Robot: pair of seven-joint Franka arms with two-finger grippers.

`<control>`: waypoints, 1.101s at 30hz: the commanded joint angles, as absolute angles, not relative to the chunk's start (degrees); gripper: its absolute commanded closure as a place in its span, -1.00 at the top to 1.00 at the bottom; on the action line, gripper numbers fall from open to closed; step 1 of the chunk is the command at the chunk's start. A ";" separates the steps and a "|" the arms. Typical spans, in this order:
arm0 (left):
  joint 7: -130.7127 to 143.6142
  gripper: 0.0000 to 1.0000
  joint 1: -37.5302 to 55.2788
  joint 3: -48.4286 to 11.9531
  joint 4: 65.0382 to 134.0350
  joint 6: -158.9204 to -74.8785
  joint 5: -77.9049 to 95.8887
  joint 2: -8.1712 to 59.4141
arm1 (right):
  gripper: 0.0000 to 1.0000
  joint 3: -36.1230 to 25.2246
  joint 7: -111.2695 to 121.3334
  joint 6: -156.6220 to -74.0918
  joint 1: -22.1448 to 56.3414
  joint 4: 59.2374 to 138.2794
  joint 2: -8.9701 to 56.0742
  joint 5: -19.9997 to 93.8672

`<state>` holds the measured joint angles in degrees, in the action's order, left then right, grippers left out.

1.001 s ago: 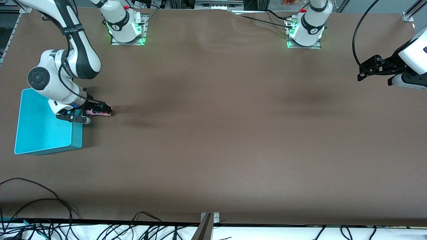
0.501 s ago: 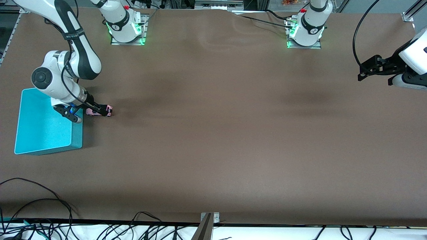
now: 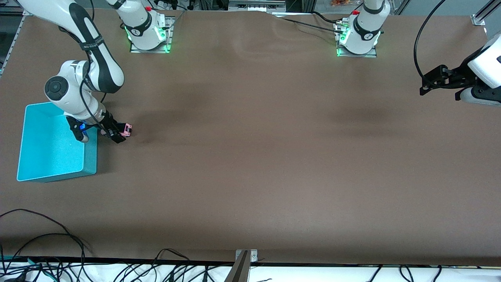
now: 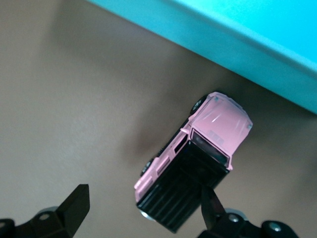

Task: Wind and store pink jeep toy

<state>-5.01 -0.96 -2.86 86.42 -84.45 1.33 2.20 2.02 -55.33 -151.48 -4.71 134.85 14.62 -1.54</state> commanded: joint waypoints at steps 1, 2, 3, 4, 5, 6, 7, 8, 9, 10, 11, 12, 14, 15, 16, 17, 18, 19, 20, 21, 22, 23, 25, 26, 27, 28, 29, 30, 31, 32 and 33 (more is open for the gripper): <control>-5.10 1.00 -1.14 -2.90 85.17 -83.41 1.14 2.72 | 1.00 2.02 -62.13 -153.90 -4.92 135.62 14.59 -1.14; -5.10 1.00 -1.14 -2.90 85.17 -83.41 1.14 2.72 | 1.00 2.02 -62.92 -153.90 -4.92 135.62 14.59 -1.14; -5.10 1.00 -1.14 -2.90 85.17 -83.41 1.14 2.72 | 1.00 1.85 -63.63 -153.90 -4.92 135.62 14.59 -1.14; -5.10 1.00 -1.14 -2.90 85.17 -83.41 1.14 2.72 | 1.00 1.67 -64.42 -153.90 -4.92 135.70 14.59 -1.14; -5.10 1.00 -1.14 -2.90 85.08 -83.41 1.14 2.72 | 1.00 1.41 -65.29 -153.90 -4.92 135.88 14.59 -1.14; -5.10 1.00 -1.14 -2.90 85.17 -83.41 1.14 2.72 | 1.00 1.15 -66.17 -153.90 -4.92 136.14 14.42 -1.14; -5.10 1.00 -1.14 -2.90 85.17 -83.41 1.14 2.72 | 1.00 0.97 -66.88 -153.90 -4.92 136.40 14.33 -1.23; -5.10 1.00 -1.14 -2.90 85.17 -83.41 1.14 2.72 | 1.00 0.88 -67.41 -153.90 -4.92 136.67 14.24 -1.23; -5.10 1.00 -1.14 -2.90 85.17 -83.41 1.14 2.72 | 1.00 0.79 -67.67 -153.90 -4.92 137.02 14.15 -1.23; -5.10 1.00 -1.14 -2.90 85.17 -83.41 1.14 2.72 | 1.00 0.79 -67.94 -153.90 -4.92 137.28 14.15 -1.23; -5.10 1.00 -1.14 -2.90 85.17 -83.41 1.14 2.72 | 1.00 0.79 -68.20 -153.90 -4.92 137.63 14.15 -1.23; -5.10 1.00 -1.14 -2.90 85.17 -83.41 1.14 2.72 | 1.00 0.70 -68.29 -153.98 -4.92 137.81 14.24 -1.23; -5.10 1.00 -1.14 -2.90 85.17 -83.41 1.14 2.72 | 1.00 0.62 -68.29 -153.98 -4.92 137.81 14.41 -1.32; -5.10 1.00 -1.14 -2.90 85.17 -83.41 1.14 2.72 | 1.00 0.35 -68.29 -153.98 -4.92 137.90 14.50 -1.32; -5.10 1.00 -1.14 -2.90 85.17 -83.41 1.14 2.72 | 1.00 0.18 -68.29 -154.07 -4.92 137.90 14.59 -1.32; -5.10 1.00 -1.14 -2.90 85.17 -83.41 1.14 2.72 | 1.00 0.00 -68.29 -154.16 -4.92 137.90 14.68 -1.32; -5.10 1.00 -1.14 -2.90 85.17 -83.41 1.14 2.72 | 1.00 -0.09 -68.29 -154.25 -4.92 137.99 14.85 -1.41; -5.10 1.00 -1.14 -2.90 85.17 -83.41 1.14 2.72 | 1.00 -0.09 -68.29 -154.42 -4.92 137.99 15.11 -1.41; -5.10 1.00 -1.14 -2.90 85.17 -83.41 1.14 2.72 | 1.00 -0.09 -68.29 -154.51 -4.92 137.99 15.55 -1.41; -5.10 1.00 -1.14 -2.90 85.17 -83.41 1.14 2.72 | 1.00 0.00 -68.29 -154.86 -4.92 137.99 15.82 -1.41; -5.10 1.00 -1.14 -2.90 85.17 -83.41 1.14 2.72 | 1.00 -0.09 -68.29 -155.39 -4.92 137.99 16.17 -1.41; -5.01 1.00 -1.14 -2.90 85.17 -83.41 1.14 2.72 | 1.00 -0.09 -68.29 -155.83 -4.92 138.08 16.52 -1.41; -5.10 1.00 -1.14 -2.90 85.17 -83.41 1.14 2.72 | 1.00 -0.09 -68.29 -156.27 -4.92 137.99 17.05 -1.41; -5.10 1.00 -1.14 -2.90 85.17 -83.41 1.14 2.72 | 1.00 -0.09 -68.29 -156.53 -4.92 137.99 17.22 -1.41; -5.10 1.00 -1.14 -2.90 85.17 -83.41 1.14 2.72 | 1.00 -0.09 -68.29 -156.71 -4.92 137.99 17.31 -1.41; -5.10 1.00 -1.14 -2.90 85.17 -83.41 1.14 2.72 | 1.00 -0.09 -68.29 -156.80 -4.83 137.99 17.40 -1.41; -5.10 1.00 -1.14 -2.90 85.17 -83.41 1.14 2.72 | 1.00 -0.09 -68.29 -156.80 -4.92 137.99 17.40 -1.41; -5.10 1.00 -1.14 -2.90 85.17 -83.41 1.14 2.72 | 1.00 -0.09 -68.29 -156.80 -4.92 137.99 17.49 -1.41; -5.10 1.00 -1.14 -2.90 85.17 -83.41 1.14 2.72 | 1.00 0.00 -68.29 -156.80 -4.92 137.99 17.58 -1.32; -5.10 1.00 -1.14 -2.90 85.17 -83.41 1.14 2.72 | 1.00 -0.09 -68.29 -156.80 -4.83 137.99 17.58 -1.32; -5.10 1.00 -1.14 -2.90 85.17 -83.41 1.14 2.72 | 0.99 -0.09 -68.29 -156.80 -4.92 137.99 17.58 -1.41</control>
<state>-5.01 -0.97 -2.86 86.42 -84.45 1.33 2.22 -0.10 -67.59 -155.43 -4.77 137.35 17.66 -1.54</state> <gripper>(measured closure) 0.000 0.000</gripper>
